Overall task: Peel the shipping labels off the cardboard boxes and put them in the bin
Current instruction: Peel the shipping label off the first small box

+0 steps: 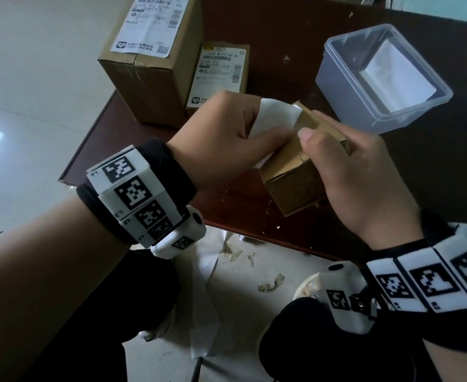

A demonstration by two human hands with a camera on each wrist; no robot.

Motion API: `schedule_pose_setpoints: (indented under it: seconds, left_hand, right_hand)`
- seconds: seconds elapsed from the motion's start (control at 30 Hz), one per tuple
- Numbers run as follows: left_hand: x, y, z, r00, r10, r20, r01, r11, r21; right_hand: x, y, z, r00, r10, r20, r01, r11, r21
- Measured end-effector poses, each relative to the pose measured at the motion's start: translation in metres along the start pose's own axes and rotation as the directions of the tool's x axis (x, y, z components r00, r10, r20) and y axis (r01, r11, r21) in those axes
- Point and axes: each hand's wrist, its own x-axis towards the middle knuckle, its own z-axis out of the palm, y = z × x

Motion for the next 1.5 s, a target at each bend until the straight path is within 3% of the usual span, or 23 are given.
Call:
schedule_pose_setpoints:
  seconds: [0.2, 1.5]
  left_hand:
    - [0.001, 0.002, -0.004, 1.0, 0.032, -0.002, -0.031, 0.997, 0.073]
    - [0.005, 0.004, -0.008, 0.998, 0.027, 0.057, -0.025, 0.999, -0.027]
  right_hand:
    - [0.0, -0.002, 0.003, 1.0, 0.005, -0.001, -0.005, 1.0, 0.004]
    - [-0.001, -0.021, -0.001, 0.998, 0.057, 0.038, -0.058, 0.998, 0.014]
